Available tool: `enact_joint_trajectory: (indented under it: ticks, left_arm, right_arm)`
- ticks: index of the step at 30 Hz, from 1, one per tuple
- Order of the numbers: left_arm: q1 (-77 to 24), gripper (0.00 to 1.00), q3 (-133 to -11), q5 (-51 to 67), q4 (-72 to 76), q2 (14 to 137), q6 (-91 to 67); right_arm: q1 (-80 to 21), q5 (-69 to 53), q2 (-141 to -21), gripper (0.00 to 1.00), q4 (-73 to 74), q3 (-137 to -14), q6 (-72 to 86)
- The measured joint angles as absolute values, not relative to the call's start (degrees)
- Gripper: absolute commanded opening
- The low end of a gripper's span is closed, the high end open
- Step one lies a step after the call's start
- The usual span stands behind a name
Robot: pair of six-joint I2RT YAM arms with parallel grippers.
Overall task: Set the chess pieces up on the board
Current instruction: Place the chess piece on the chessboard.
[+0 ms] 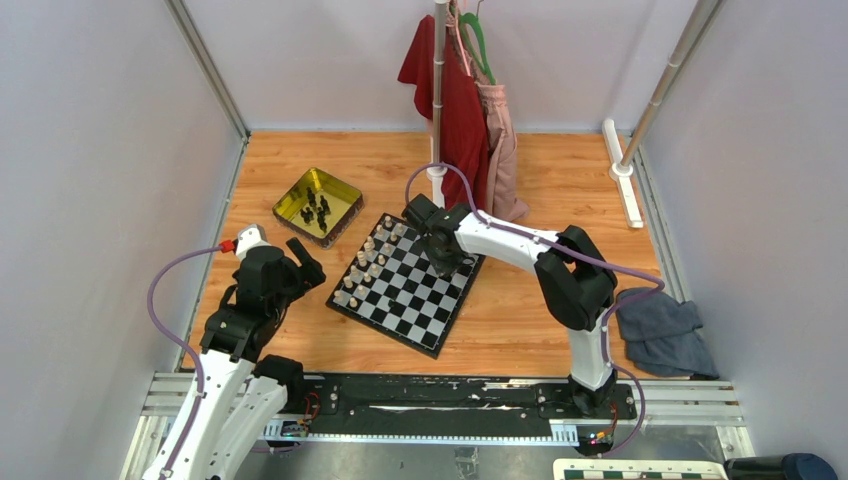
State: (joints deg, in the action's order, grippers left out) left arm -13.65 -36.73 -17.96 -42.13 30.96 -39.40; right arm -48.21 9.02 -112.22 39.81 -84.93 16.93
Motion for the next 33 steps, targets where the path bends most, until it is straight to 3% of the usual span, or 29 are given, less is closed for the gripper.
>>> enact_joint_trajectory:
  ticks: [16, 33]
  left_arm:
    - [-13.6, 1.0, -36.7, -17.9, -42.1, 31.0, -39.4]
    - [-13.6, 1.0, -36.7, -17.6, -42.1, 31.0, -39.4]
  right_arm:
    - [-48.2, 9.0, -112.2, 0.22, 39.8, -84.9, 17.0]
    - [-48.2, 8.1, -112.2, 0.31, 39.8, -84.9, 17.0]
